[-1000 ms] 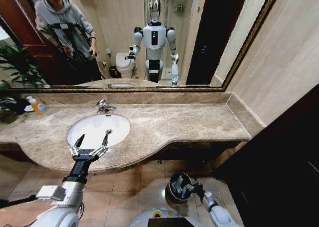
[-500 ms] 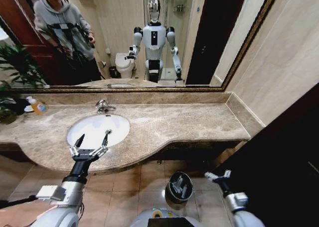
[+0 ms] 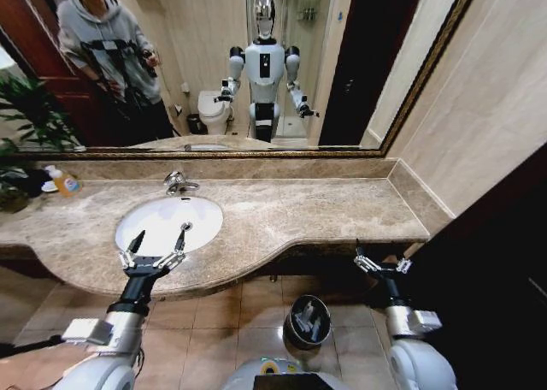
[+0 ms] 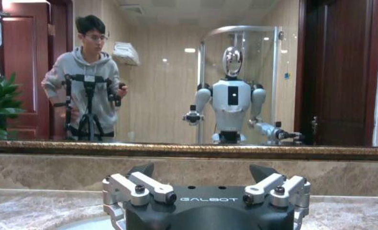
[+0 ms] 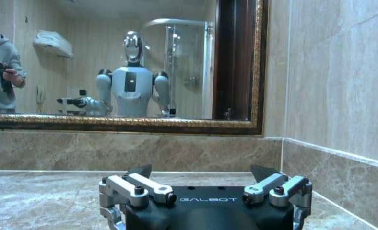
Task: Pick up the trash from the sink and place it in the trash bin.
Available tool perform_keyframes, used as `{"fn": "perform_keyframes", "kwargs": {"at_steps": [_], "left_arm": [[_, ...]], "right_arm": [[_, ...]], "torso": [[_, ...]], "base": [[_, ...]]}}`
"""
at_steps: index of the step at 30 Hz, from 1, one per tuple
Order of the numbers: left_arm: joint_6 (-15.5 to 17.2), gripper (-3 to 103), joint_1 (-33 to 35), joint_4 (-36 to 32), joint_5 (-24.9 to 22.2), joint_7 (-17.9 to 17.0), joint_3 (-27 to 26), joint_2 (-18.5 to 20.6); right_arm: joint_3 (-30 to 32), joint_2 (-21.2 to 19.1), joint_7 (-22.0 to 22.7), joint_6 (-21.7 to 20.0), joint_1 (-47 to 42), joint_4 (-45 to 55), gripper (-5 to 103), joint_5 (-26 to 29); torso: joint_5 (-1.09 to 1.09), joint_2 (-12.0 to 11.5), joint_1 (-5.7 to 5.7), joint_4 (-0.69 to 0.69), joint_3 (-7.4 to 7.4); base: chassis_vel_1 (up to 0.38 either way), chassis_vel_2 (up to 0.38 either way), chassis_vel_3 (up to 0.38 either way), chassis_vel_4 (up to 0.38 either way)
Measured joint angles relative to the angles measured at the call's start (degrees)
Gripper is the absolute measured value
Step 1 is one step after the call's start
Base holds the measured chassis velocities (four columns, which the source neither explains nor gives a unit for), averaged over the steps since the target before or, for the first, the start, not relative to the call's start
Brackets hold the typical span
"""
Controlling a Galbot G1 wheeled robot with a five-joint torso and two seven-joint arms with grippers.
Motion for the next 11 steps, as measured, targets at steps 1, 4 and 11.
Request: {"fn": "perform_keyframes", "kwargs": {"at_steps": [1, 4, 11], "left_arm": [[0.0, 100, 0.0, 0.0, 0.0, 0.0, 0.0, 0.0], [0.0, 100, 0.0, 0.0, 0.0, 0.0, 0.0, 0.0], [0.0, 100, 0.0, 0.0, 0.0, 0.0, 0.0, 0.0]], "right_arm": [[0.0, 0.0, 0.0, 0.0, 0.0, -0.1, 100, 0.0], [0.0, 0.0, -0.1, 0.0, 0.0, -0.2, 100, 0.0], [-0.1, -0.1, -0.2, 0.1, 0.1, -0.5, 100, 0.0]], "torso": [[0.00, 0.0, 0.00, 0.00, 0.00], [0.00, 0.0, 0.00, 0.00, 0.00], [0.00, 0.0, 0.00, 0.00, 0.00]], "base": [[0.000, 0.000, 0.000, 0.000], [0.000, 0.000, 0.000, 0.000], [0.000, 0.000, 0.000, 0.000]]}}
